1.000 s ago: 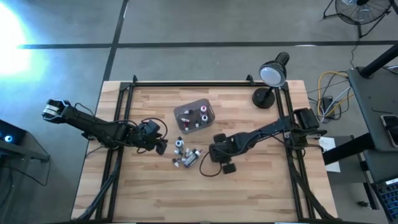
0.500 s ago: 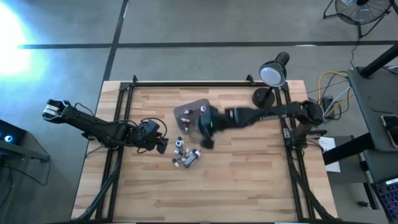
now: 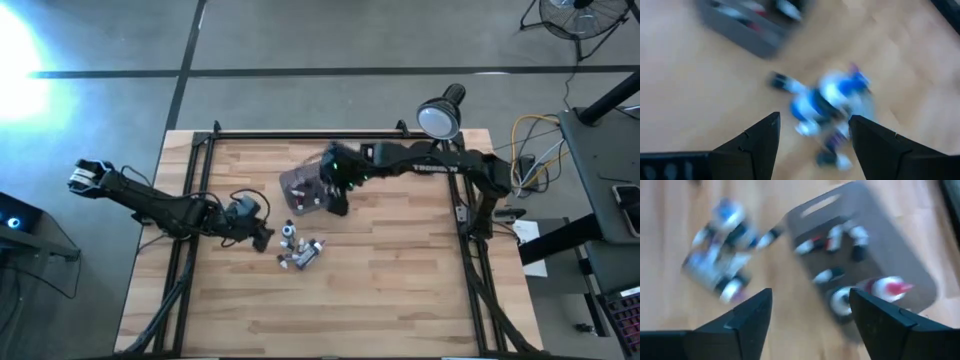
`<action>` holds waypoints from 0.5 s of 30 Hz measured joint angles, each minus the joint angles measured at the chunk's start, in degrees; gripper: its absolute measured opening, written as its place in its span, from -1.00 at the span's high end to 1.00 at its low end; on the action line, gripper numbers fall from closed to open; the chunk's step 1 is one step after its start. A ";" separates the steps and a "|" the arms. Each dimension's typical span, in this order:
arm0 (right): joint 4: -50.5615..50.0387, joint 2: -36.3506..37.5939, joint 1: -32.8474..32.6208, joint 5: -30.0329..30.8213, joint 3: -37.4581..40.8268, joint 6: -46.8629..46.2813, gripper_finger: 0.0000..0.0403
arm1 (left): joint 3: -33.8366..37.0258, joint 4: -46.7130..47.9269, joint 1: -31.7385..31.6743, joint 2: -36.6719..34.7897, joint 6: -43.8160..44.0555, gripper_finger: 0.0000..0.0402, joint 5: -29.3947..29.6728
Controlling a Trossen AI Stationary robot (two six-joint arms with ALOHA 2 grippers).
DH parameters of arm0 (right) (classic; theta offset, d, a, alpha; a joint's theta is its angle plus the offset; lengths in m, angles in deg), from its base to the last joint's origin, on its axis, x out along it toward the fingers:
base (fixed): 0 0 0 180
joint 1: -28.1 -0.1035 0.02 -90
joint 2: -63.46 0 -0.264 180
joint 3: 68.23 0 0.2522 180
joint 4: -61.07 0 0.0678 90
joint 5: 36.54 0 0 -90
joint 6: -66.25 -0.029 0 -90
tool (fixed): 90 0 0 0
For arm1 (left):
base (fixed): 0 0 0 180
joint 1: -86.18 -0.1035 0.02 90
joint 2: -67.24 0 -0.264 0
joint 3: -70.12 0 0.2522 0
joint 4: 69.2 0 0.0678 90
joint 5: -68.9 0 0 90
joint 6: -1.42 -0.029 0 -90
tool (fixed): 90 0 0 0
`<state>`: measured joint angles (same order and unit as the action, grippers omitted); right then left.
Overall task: Pick & Place food coloring
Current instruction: Put the small green food coloring bottle into the gray bin
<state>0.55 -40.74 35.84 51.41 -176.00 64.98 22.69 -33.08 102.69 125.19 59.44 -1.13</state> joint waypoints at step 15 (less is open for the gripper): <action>-8.48 1.99 -10.59 2.20 10.75 0.26 -0.28 | 4.37 -19.67 9.57 11.98 -40.05 -0.06 -11.15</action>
<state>-7.93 -38.76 25.25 53.61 -165.25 65.24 27.06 -52.74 112.27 137.17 19.39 -12.28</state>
